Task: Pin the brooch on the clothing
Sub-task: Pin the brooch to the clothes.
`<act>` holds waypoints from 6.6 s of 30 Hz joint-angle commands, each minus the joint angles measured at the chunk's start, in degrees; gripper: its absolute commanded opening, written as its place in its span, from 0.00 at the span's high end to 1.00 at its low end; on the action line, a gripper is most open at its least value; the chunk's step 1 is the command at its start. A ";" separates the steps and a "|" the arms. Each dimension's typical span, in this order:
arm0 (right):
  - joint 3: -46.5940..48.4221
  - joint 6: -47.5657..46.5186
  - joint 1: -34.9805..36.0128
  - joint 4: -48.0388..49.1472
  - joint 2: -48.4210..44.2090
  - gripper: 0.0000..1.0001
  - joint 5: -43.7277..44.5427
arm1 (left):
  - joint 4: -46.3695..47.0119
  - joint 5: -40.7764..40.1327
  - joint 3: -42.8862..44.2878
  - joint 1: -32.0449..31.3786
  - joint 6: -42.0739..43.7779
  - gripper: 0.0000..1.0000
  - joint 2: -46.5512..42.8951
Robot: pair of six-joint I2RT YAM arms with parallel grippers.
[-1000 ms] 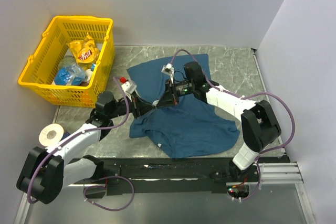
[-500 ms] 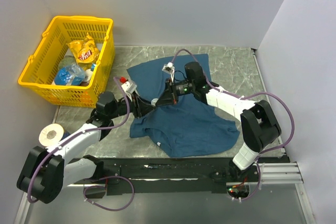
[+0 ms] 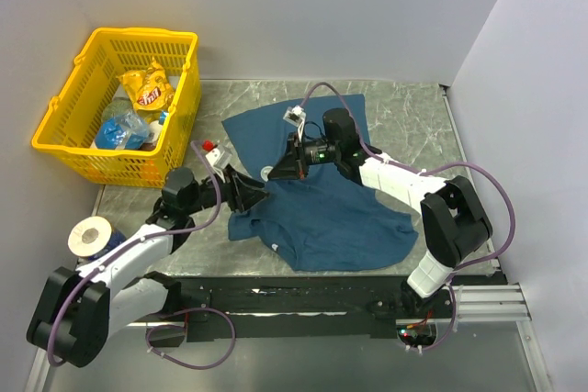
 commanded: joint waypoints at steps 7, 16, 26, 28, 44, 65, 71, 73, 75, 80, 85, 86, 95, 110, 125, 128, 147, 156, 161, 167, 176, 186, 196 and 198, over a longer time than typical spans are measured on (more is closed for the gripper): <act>0.02 -0.94 -0.45 3.66 -3.84 1.00 3.40 | 5.21 -2.29 -3.36 3.14 -3.06 0.61 -4.09; -0.51 -1.38 -0.45 3.22 -4.63 1.00 3.57 | 9.34 -2.93 -2.66 4.90 -5.87 0.51 -0.06; -0.95 -0.67 -0.45 3.83 -5.51 1.00 3.13 | 25.34 2.27 -2.57 4.99 -13.08 0.62 8.56; -1.13 -0.76 -0.45 3.74 -5.60 1.00 3.31 | 25.69 2.71 -2.39 4.99 -12.99 0.61 8.22; -1.39 -0.32 -0.45 4.00 -5.42 1.00 2.78 | 27.54 3.24 1.21 4.90 -13.96 0.62 12.43; -1.48 0.73 -0.45 5.50 -5.86 1.00 2.87 | 24.64 4.91 1.74 4.72 -13.08 0.68 12.52; -1.65 1.00 -0.45 5.76 -5.95 1.00 2.78 | 26.31 5.79 1.48 4.72 -13.87 0.91 13.48; -1.57 0.82 -0.45 5.68 -5.86 1.00 2.69 | 26.92 6.58 1.91 4.63 -14.31 0.99 13.93; -1.13 0.30 -0.45 4.45 -5.69 1.00 2.78 | 26.84 6.23 2.09 4.55 -14.40 0.99 13.58; 0.98 -2.34 -0.45 0.58 -4.28 0.98 1.73 | 21.49 3.95 2.97 4.28 -11.59 0.99 10.86; 1.25 -2.61 -0.54 0.14 -3.75 0.97 2.34 | 18.75 4.29 3.59 4.11 -10.27 0.99 8.74; 1.42 -2.61 -0.37 0.23 -3.67 0.97 1.91 | 18.57 4.29 3.50 4.02 -10.01 0.99 8.48; 1.42 -2.70 -0.45 0.31 -3.93 1.00 3.22 | 15.50 3.86 3.50 2.70 -8.95 0.99 5.58; 2.03 -3.39 -0.28 -0.21 -4.02 1.00 0.85 | 5.66 0.78 2.36 1.38 -3.94 0.99 -3.82; 6.08 -6.74 0.34 -4.95 -1.21 0.85 -1.35 | 0.21 0.16 3.94 0.07 -0.51 0.99 -5.32; 5.99 -6.82 0.51 -4.52 -1.21 0.85 -1.35 | -0.06 0.08 4.03 -0.11 -0.42 0.99 -5.58; 6.09 0.11 0.95 -1.62 -1.11 0.97 7.96 | -8.23 -7.13 6.13 -4.76 3.27 0.99 -8.84; 5.29 5.47 0.87 0.04 -1.55 0.99 16.66 | -9.72 -9.68 4.73 -5.91 3.00 0.99 -12.26; 4.76 8.37 0.69 0.93 -1.73 1.00 19.73 | -10.69 -10.47 3.68 -6.00 3.18 0.99 -14.72; 3.19 11.10 0.34 3.04 -2.43 1.00 21.93 | -10.08 -10.38 2.18 -6.09 2.39 0.99 -16.92; 1.95 13.74 -0.10 5.15 -2.96 0.90 24.31 | -10.70 -11.61 0.86 -6.09 1.95 0.99 -18.94; -0.33 14.62 -0.19 7.26 -4.63 0.73 26.86 | -11.75 -12.93 0.16 -6.09 1.86 0.99 -20.70; -1.66 15.06 -0.45 8.58 -5.25 0.68 27.57 | -11.75 -13.72 -0.10 -6.09 1.34 0.99 -21.41; -1.92 15.23 -0.54 8.93 -5.33 0.68 27.39 | -11.84 -13.72 -0.19 -6.09 1.42 0.99 -21.32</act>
